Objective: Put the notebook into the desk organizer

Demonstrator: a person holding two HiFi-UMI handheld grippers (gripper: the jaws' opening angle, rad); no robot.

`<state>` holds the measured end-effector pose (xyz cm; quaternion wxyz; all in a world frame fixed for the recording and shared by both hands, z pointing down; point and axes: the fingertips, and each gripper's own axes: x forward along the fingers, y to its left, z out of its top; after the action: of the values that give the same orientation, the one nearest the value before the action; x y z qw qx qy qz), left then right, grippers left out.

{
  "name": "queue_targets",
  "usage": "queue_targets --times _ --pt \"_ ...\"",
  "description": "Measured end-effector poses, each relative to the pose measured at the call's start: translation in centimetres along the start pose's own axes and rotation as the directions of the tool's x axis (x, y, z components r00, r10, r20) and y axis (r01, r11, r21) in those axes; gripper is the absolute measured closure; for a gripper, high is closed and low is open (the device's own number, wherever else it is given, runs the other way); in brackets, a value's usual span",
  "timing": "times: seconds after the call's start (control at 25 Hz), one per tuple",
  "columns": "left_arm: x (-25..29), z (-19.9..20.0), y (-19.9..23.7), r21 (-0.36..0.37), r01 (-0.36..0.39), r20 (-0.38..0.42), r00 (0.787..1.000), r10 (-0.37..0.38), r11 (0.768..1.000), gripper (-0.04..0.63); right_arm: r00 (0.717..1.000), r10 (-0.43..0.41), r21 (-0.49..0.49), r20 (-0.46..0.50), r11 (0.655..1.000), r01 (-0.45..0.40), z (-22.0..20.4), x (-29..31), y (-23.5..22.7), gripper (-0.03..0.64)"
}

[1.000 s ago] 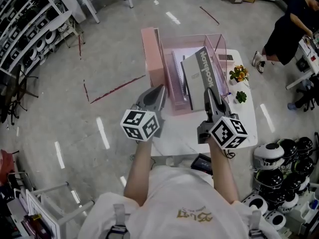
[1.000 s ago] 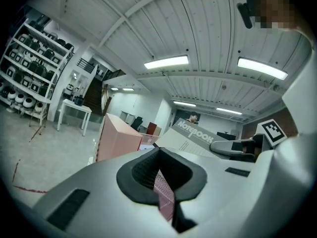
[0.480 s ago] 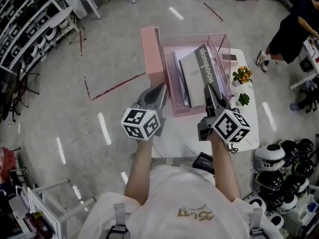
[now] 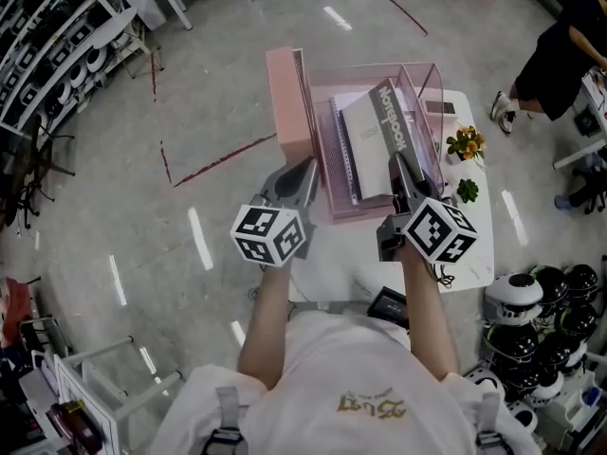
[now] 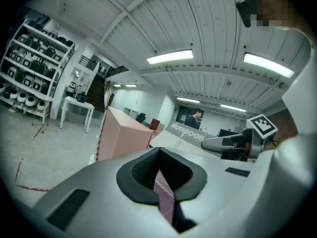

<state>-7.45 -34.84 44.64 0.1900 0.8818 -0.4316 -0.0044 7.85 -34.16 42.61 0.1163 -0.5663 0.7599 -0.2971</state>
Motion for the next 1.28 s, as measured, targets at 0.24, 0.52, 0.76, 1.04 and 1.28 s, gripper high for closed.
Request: queue_targets --times 0.24,0.52,0.76,1.04,1.28 --pt "0.5 -0.5 0.2 0.03 -0.014 -0.019 1.0 0.015 0.999 0.581 0.998 -0.051 -0.101 -0.02 0.994 0.049 -0.1 0.8 -0.6 0.594" --pt "0.6 -1.1 0.7 0.035 -0.026 -0.035 0.999 0.027 0.999 0.581 0.993 -0.114 -0.27 -0.025 0.957 0.103 0.0 1.4 -0.7 0.567" --pt "0.7 -1.2 0.7 0.045 -0.026 -0.043 0.999 0.028 0.999 0.581 0.983 -0.181 -0.435 -0.035 0.888 0.148 -0.2 1.7 -1.0 0.532" --pt "0.9 -1.4 0.5 0.048 -0.023 -0.051 0.998 0.026 0.999 0.581 0.972 -0.23 -0.556 -0.044 0.814 0.167 -0.5 1.7 -1.5 0.489" --pt "1.3 -1.5 0.3 0.054 -0.023 -0.055 0.998 0.026 0.998 0.581 0.969 -0.243 -0.634 -0.038 0.756 0.165 -0.5 1.6 -1.3 0.457"
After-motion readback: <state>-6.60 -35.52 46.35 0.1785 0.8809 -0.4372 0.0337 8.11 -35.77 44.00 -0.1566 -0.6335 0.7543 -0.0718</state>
